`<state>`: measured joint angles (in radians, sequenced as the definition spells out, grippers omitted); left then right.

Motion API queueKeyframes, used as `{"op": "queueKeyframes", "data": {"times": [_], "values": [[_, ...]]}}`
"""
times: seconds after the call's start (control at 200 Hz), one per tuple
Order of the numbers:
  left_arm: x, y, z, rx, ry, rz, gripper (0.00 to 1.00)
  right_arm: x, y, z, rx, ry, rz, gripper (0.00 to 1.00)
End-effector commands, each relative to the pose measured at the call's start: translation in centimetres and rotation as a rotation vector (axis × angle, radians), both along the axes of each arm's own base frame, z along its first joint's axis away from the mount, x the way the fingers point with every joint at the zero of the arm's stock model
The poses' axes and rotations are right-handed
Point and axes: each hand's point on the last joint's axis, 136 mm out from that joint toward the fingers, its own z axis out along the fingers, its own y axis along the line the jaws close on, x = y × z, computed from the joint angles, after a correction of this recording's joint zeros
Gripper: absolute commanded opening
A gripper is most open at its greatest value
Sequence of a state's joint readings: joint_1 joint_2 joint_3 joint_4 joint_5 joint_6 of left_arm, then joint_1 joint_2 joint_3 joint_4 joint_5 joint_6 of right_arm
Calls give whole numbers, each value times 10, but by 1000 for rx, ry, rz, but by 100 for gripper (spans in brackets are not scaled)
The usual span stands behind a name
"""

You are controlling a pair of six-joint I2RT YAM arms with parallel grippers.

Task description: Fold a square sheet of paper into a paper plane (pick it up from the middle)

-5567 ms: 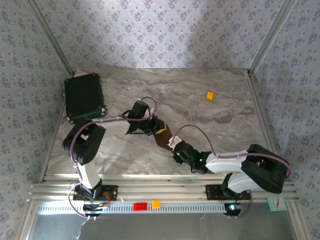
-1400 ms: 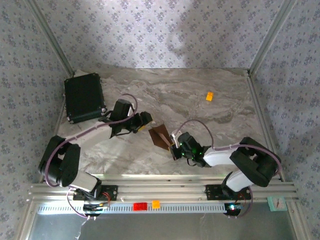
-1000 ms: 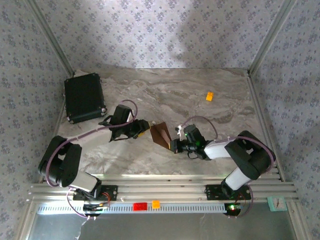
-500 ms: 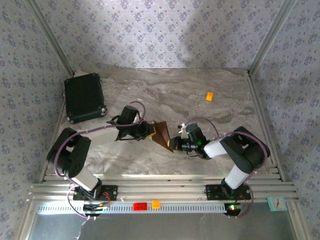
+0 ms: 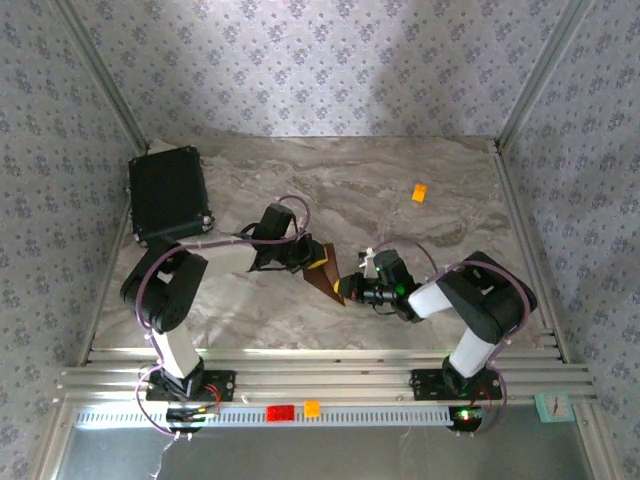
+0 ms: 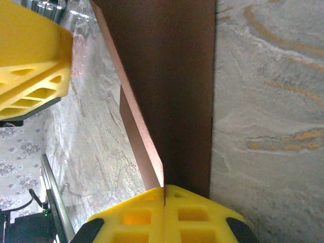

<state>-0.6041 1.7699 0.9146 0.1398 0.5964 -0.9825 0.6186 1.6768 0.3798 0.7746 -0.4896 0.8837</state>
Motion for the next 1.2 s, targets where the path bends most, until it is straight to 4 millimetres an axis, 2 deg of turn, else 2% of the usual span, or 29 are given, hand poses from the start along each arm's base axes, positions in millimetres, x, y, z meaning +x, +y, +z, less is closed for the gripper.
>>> {"op": "queueKeyframes", "data": {"times": [0.0, 0.45, 0.899, 1.194], "values": [[6, -13, 6, -39, -12, -16, 12, -23, -4, -24, -39, 162, 20, 0], [5, -6, -29, 29, 31, 5, 11, -27, -8, -31, -47, 266, -6, 0], [0, -8, -8, 15, -24, -24, 13, -28, -10, -35, -51, 305, -19, 0], [3, -11, -20, 23, -6, -23, 11, -28, -11, -36, -48, 315, -22, 0]]}}
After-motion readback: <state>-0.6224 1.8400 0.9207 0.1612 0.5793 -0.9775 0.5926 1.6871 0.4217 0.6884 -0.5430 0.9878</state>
